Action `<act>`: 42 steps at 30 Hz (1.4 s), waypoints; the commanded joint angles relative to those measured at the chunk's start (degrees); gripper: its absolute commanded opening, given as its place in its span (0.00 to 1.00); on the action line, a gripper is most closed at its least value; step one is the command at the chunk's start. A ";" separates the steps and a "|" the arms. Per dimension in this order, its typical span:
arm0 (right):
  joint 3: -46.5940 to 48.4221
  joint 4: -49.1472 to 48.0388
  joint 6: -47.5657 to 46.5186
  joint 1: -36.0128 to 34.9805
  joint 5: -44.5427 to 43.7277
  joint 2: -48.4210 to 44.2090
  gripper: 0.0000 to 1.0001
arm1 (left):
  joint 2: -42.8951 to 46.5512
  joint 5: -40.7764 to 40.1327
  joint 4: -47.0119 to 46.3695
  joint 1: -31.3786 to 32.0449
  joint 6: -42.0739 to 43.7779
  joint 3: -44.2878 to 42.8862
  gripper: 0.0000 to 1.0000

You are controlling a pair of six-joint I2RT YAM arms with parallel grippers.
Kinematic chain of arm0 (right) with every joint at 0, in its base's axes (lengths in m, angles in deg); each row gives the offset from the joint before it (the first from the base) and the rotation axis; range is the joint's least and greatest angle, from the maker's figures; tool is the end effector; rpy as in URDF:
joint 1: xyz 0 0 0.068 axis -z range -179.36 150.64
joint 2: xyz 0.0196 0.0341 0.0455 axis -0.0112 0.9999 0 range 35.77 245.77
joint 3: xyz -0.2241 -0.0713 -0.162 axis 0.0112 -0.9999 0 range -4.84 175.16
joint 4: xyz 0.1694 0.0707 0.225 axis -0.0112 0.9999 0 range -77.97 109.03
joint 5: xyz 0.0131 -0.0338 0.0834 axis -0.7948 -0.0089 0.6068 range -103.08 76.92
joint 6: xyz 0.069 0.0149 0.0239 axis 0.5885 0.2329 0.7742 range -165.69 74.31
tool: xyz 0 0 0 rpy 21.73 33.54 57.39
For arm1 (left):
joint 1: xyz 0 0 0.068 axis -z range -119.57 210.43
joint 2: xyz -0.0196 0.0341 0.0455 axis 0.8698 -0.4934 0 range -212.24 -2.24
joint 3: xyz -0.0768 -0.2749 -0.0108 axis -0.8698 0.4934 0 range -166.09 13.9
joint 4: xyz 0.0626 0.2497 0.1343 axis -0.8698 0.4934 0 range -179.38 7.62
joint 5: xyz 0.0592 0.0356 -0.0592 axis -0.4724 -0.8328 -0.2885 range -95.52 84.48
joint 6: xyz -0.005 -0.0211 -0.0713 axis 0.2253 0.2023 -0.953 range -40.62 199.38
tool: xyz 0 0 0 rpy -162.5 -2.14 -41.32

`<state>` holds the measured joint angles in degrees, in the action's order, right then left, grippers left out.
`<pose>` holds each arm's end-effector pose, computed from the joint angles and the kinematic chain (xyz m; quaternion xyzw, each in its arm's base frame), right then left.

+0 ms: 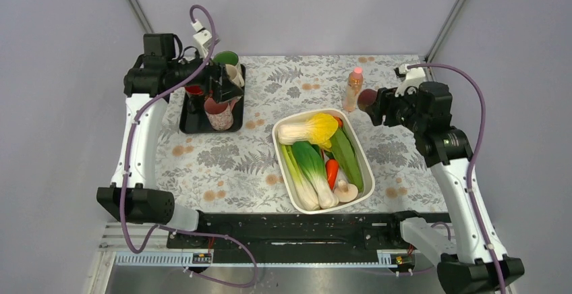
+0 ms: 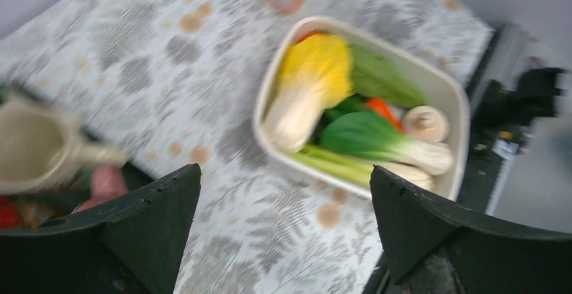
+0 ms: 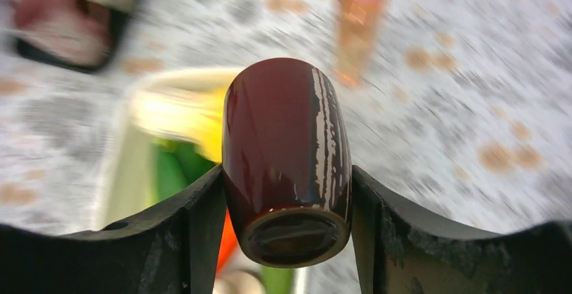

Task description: Turn the mug right side up

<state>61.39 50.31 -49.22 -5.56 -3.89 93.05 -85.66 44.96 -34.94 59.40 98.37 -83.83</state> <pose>0.2490 0.0370 0.3824 -0.1133 0.8538 0.0809 0.5017 0.3284 -0.0425 0.4419 0.3055 0.7821 -0.3145 0.4428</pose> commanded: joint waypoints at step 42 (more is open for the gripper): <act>0.72 -46.90 24.14 -30.62 17.74 7.22 0.99 | 9.29 -8.22 -0.52 21.36 -5.80 -8.17 0.00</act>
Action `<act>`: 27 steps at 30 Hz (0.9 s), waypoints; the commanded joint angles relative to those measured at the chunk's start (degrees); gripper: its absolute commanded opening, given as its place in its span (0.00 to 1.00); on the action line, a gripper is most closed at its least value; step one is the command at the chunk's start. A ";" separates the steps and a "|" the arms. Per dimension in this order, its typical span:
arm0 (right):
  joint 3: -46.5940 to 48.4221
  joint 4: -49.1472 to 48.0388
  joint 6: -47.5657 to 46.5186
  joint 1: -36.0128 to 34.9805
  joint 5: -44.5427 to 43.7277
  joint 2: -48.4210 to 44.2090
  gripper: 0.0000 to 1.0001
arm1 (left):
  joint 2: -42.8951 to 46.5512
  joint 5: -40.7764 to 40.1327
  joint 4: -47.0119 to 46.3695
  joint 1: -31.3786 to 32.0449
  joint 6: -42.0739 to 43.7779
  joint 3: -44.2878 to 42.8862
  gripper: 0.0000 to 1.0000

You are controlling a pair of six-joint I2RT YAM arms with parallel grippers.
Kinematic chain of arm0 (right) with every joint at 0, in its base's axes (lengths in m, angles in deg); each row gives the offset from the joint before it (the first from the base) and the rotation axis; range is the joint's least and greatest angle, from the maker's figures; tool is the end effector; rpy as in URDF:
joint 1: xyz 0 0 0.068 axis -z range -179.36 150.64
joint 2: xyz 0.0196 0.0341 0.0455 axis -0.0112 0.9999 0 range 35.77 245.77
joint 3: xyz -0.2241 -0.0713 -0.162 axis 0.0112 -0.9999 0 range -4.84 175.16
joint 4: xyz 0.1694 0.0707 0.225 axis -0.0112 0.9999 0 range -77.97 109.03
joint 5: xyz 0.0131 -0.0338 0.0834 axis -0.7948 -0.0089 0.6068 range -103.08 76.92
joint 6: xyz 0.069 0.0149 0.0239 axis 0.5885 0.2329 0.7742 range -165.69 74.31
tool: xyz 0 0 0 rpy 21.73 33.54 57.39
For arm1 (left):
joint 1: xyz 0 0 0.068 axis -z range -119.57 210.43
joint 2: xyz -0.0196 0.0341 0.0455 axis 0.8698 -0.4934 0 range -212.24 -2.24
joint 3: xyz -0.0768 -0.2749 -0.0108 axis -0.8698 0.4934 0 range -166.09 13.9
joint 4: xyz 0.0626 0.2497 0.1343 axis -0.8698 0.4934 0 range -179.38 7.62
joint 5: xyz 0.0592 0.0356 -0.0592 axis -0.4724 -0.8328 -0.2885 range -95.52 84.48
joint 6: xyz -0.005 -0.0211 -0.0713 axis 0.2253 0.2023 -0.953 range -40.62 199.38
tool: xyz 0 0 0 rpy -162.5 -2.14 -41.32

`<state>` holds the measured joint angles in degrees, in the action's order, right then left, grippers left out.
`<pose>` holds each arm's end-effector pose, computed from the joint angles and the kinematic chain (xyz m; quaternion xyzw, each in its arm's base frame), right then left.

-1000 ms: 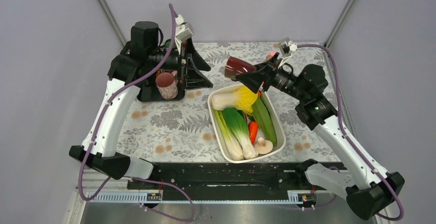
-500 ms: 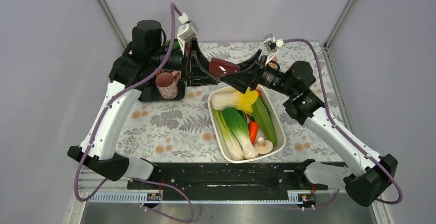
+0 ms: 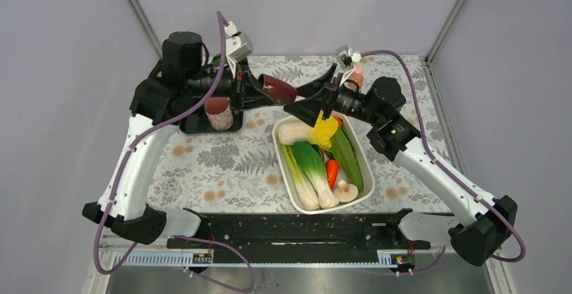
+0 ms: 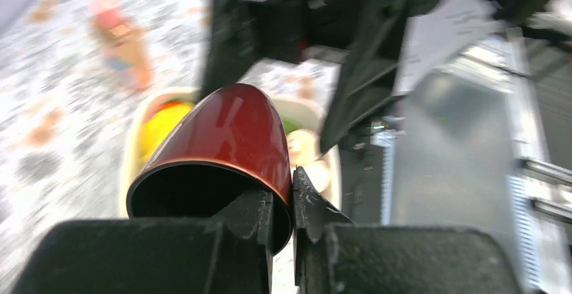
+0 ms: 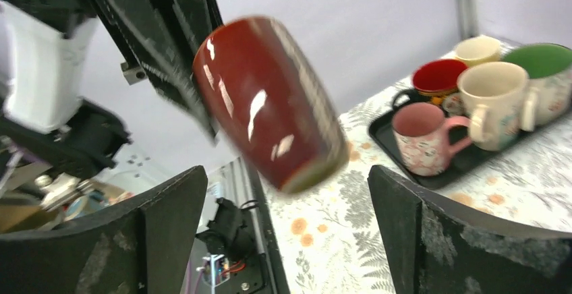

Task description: Turn the mug right side up

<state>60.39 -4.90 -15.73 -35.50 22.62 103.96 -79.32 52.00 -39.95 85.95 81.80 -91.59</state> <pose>0.2341 0.2161 0.4467 -0.2727 0.5723 0.5672 0.5257 0.2230 -0.1651 0.5291 0.4388 0.6354 -0.4879 0.4070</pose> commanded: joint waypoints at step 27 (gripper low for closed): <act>-8.10 28.21 -23.48 -0.68 -28.20 -11.79 0.99 | -27.99 -51.80 4.42 -30.52 26.94 11.73 0.00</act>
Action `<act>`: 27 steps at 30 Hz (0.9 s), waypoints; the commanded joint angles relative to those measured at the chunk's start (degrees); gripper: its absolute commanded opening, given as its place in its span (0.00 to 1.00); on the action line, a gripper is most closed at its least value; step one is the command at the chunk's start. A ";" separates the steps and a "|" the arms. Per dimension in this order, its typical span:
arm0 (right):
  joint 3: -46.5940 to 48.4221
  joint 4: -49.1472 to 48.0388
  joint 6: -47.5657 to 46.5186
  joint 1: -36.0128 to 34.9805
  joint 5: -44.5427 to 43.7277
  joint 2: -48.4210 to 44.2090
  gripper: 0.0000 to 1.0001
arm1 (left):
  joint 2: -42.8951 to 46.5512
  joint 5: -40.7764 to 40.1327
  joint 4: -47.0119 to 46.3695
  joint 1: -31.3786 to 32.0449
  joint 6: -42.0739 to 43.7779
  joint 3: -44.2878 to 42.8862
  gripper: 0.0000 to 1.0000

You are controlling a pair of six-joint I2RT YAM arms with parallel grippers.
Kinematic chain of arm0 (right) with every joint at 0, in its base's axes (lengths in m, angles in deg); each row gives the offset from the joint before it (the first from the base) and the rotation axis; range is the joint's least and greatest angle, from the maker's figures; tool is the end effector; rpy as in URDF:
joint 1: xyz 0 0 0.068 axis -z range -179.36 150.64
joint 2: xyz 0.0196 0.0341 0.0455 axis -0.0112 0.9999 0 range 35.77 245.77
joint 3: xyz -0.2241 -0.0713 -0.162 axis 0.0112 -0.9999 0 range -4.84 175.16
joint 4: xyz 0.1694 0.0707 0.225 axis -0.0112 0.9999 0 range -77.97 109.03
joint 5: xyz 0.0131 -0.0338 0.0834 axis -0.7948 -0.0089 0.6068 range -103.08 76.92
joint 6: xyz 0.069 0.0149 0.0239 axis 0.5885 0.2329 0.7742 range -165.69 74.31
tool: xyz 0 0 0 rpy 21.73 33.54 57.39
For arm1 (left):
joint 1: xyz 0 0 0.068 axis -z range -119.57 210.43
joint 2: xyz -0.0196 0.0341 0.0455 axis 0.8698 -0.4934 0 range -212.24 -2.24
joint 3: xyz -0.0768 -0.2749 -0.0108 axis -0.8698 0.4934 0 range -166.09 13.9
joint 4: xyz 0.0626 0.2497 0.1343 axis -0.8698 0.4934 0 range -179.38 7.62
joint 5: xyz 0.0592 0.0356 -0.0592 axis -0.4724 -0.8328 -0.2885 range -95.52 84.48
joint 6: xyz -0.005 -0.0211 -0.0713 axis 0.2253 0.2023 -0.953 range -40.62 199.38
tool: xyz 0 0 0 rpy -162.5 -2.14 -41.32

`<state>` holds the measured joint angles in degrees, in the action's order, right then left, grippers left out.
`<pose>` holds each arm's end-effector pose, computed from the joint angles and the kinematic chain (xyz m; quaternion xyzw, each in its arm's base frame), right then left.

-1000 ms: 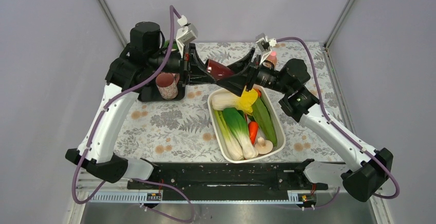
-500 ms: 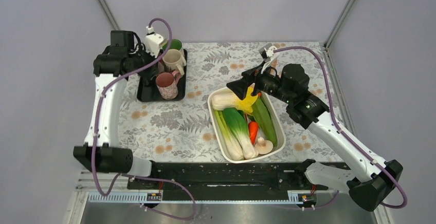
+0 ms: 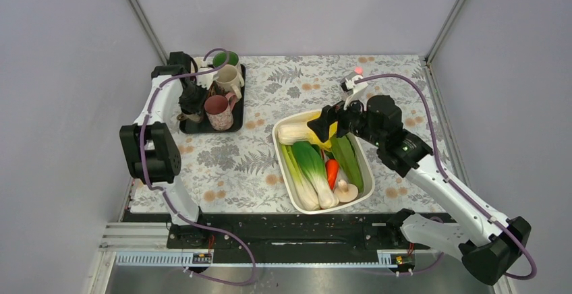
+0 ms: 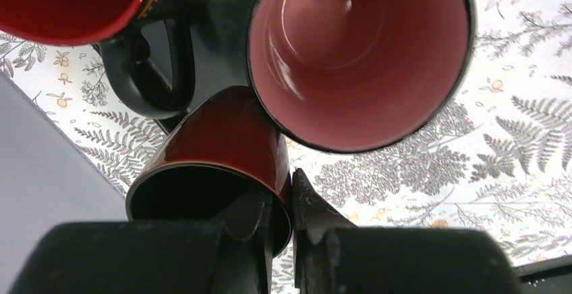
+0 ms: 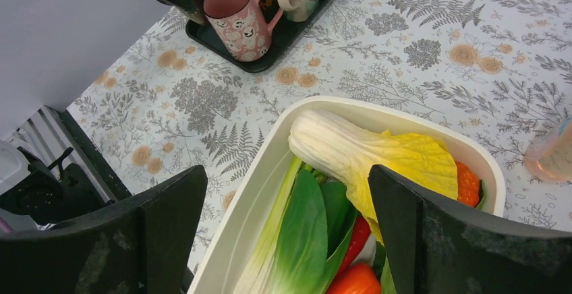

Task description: Turn the mug right side up

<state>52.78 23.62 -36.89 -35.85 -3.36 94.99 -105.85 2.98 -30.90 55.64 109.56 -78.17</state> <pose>0.2249 0.1794 0.3730 -0.2379 0.7455 0.2996 0.5457 0.4132 0.0252 0.2589 0.2283 0.9553 -0.0176 0.1870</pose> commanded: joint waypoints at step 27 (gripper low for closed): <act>-2.80 5.28 -4.90 -0.19 -13.24 -5.57 1.00 | -4.37 3.19 -2.24 -1.87 -4.86 -8.58 0.55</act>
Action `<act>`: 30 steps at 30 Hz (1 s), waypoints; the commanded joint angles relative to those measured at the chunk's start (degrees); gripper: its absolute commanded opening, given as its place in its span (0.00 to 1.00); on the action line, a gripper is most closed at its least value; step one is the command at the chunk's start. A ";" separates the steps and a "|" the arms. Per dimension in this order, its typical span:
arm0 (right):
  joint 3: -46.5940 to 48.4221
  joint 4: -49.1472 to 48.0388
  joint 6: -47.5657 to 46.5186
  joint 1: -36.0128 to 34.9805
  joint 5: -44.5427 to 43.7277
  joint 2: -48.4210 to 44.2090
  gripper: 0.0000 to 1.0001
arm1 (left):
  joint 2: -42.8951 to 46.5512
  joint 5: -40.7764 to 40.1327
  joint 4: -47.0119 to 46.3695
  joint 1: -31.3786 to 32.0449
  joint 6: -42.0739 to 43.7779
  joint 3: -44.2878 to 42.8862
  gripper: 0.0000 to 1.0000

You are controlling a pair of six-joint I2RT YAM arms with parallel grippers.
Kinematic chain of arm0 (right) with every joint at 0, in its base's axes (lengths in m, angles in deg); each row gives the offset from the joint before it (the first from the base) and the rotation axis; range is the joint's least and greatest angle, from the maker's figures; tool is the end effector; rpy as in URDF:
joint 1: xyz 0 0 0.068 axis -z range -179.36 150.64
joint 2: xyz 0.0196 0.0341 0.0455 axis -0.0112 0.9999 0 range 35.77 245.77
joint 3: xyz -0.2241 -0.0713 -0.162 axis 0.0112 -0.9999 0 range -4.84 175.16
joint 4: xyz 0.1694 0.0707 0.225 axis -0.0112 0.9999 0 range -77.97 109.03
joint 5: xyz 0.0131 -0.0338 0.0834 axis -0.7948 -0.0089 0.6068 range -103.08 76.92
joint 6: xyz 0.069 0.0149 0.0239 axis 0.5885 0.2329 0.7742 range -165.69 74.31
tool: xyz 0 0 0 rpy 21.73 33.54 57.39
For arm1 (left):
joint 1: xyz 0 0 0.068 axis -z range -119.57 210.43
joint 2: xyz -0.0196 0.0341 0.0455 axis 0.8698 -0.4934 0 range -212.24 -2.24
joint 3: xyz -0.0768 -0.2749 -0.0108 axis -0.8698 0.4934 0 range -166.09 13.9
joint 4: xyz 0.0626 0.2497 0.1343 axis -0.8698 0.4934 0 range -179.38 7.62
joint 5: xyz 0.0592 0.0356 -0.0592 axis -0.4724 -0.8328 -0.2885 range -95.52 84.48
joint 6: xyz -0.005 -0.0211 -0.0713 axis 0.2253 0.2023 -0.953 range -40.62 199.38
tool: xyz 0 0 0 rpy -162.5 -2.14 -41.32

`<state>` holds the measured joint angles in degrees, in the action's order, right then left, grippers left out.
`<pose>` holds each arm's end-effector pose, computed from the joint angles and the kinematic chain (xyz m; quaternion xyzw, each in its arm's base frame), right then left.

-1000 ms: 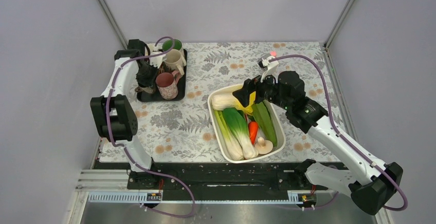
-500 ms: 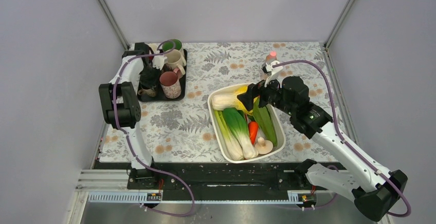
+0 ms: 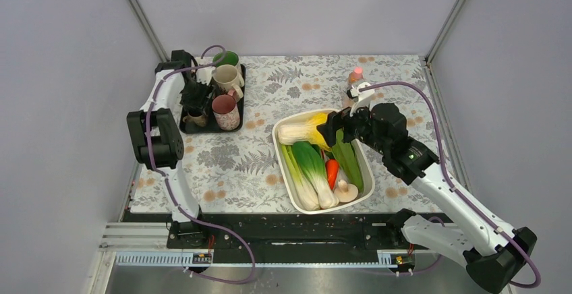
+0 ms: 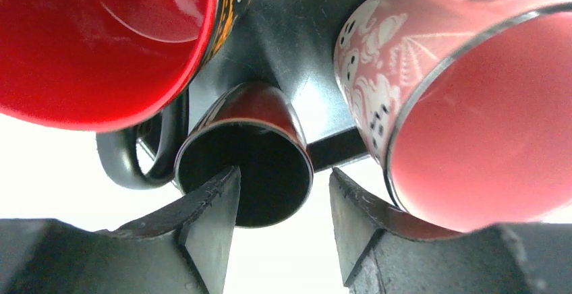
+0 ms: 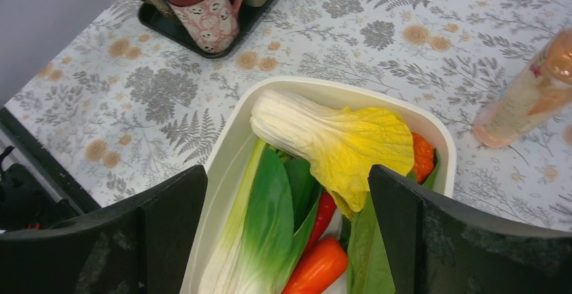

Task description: Turn the mug right side up

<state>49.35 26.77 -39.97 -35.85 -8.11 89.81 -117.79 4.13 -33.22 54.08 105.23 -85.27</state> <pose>0.2096 0.1617 0.3643 -0.2353 0.7550 0.2520 0.5577 0.4601 0.0405 0.2140 0.1793 0.9685 -0.0379 0.1684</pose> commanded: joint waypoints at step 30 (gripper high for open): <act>-34.95 -30.72 2.20 33.55 -24.45 -7.68 1.00 | 54.12 -13.85 -81.31 -0.59 -29.94 77.88 0.99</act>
<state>14.49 3.32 -36.91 -2.56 -31.62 83.10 -62.51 -8.81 -106.13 53.76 76.18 -6.65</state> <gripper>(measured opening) 0.993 0.988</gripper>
